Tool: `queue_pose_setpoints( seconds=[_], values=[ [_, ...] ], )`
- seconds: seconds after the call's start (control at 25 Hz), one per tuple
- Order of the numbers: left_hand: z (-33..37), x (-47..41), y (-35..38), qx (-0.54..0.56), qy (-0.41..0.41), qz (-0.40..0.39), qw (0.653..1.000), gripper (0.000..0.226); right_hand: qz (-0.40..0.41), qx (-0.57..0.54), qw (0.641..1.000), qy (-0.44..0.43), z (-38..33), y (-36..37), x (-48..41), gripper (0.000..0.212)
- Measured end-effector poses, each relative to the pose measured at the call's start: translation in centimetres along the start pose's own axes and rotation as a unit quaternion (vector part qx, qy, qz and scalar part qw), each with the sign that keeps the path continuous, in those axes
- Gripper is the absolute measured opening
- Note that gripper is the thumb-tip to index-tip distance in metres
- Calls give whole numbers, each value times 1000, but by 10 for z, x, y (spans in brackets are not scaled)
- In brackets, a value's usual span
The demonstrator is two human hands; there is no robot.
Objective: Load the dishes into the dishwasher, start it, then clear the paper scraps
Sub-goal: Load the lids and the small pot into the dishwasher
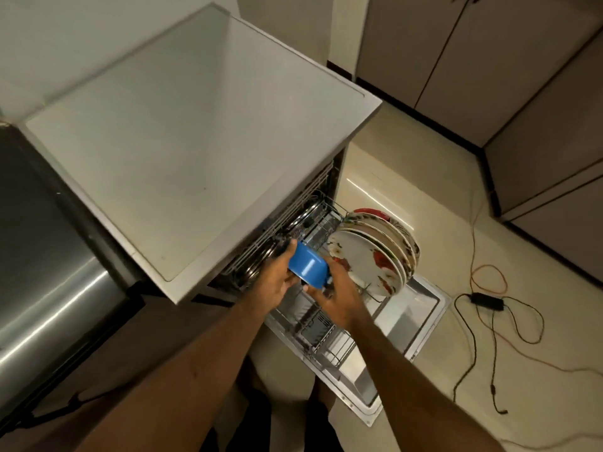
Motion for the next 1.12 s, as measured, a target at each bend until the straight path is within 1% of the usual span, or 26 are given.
queue_pose_setpoints(
  seconds=[0.08,0.16,0.2,0.24,0.28,0.32,0.36,0.4,0.44,0.48,0.56,0.6,0.64,0.68,0.72,0.8,0.88,0.96,1.04,1.12],
  values=[
    [-26,-31,-8,38,-16,-6,999,49,8,-2,1000,10,28,25,-6,68],
    [-49,-58,-23,66,-32,-19,997,47,7,-24,998,55,54,46,-12,74],
    [-60,-68,-30,82,-43,-33,995,45,10,-45,995,90,65,54,-14,72],
    [-73,-79,-40,93,-50,-38,994,43,9,-82,989,124,75,63,-18,64],
    [-85,-89,-52,116,-63,-25,991,43,-1,-115,981,157,82,71,-22,54],
    [-99,-99,-66,134,-72,8,988,45,-27,-135,974,181,90,81,-28,47],
    [-113,-109,-79,140,-73,37,987,48,-57,-153,966,202,96,90,-34,47],
    [-126,-118,-90,137,-74,67,985,52,-82,-168,958,216,106,101,-42,53],
    [-139,-127,-100,126,-77,103,984,54,-95,-173,954,224,117,113,-52,66],
    [-147,-133,-108,110,-77,134,982,54,-106,-158,954,232,127,124,-62,85],
    [-158,-146,-118,81,-74,157,981,48,-118,-103,957,244,143,140,-79,123],
    [-160,-153,-120,75,-70,156,982,46,-120,-88,956,254,150,146,-87,133],
    [-162,-161,-123,62,-69,155,983,48,-116,-77,956,260,153,149,-95,137],
    [-164,-171,-126,31,-71,148,986,50,-107,-65,957,263,155,150,-99,137],
    [-166,-181,-128,-24,-73,137,988,52,-98,-47,958,266,159,151,-103,137],
    [-169,-202,-134,-160,-55,117,979,52,-97,6,956,276,171,157,-107,140],
    [-157,-209,-134,-302,-1,114,946,42,-105,36,955,276,183,167,-109,143],
    [-150,-215,-130,-399,40,82,912,43,-103,62,953,277,194,178,-111,147],
    [-153,-227,-133,-479,44,70,874,41,-92,84,955,271,203,191,-113,149],
    [-159,-240,-139,-514,29,74,854,40,-82,105,959,252,204,202,-116,148]
  ],
)
Point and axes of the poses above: each hand's wrist, its own x-axis away from the middle knuckle, its own y-axis out of the palm, z = x × y, the point moved 5 cm from there along -x, towards the middle knuckle, and after that the axes turned 12 degrees about x, right-handed, at the moved point
